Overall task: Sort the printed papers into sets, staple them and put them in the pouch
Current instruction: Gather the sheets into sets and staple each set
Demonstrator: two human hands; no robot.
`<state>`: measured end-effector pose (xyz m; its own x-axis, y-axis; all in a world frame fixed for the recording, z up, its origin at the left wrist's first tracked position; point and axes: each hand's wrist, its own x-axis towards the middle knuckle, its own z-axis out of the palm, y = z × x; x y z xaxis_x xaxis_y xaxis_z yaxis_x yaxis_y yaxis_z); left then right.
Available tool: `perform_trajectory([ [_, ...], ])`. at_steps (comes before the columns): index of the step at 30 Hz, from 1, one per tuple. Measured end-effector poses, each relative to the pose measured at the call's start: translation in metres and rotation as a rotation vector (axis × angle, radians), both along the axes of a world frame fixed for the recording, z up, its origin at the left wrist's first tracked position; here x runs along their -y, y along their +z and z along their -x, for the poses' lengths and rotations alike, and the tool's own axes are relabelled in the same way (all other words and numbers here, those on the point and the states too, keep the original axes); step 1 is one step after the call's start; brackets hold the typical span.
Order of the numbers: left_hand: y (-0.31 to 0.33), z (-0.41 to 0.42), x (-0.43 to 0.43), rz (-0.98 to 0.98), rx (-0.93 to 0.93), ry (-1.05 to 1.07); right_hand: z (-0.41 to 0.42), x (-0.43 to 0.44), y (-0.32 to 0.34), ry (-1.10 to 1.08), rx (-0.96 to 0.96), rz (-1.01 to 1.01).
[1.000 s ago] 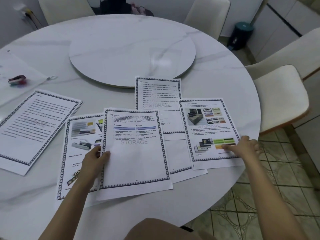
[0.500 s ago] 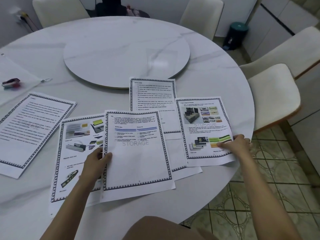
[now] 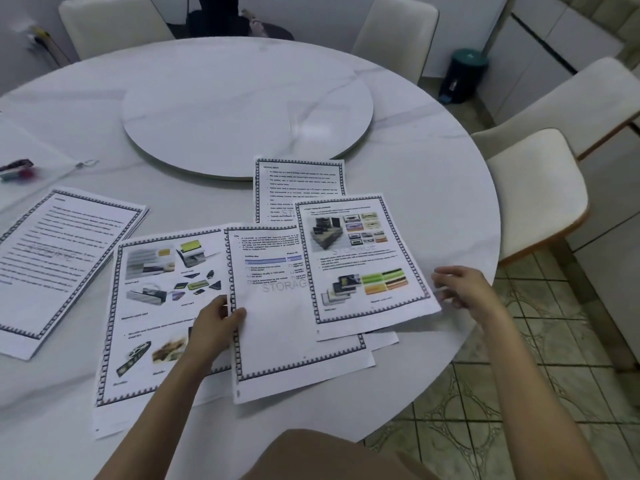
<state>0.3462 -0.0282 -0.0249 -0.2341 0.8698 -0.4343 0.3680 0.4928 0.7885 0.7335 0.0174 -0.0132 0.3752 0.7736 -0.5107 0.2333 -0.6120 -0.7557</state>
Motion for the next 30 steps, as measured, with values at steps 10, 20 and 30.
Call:
perform_trajectory([
  [10,0.001,-0.008,0.003,0.039,0.020,-0.077,0.040,-0.008,-0.015,0.219,0.430,0.028],
  [20,0.000,-0.013,0.005,0.037,0.032,-0.106,0.084,-0.001,-0.015,0.273,0.738,0.101],
  [30,0.005,-0.022,0.003,0.037,0.007,-0.165,0.065,-0.002,-0.012,0.129,0.277,-0.046],
])
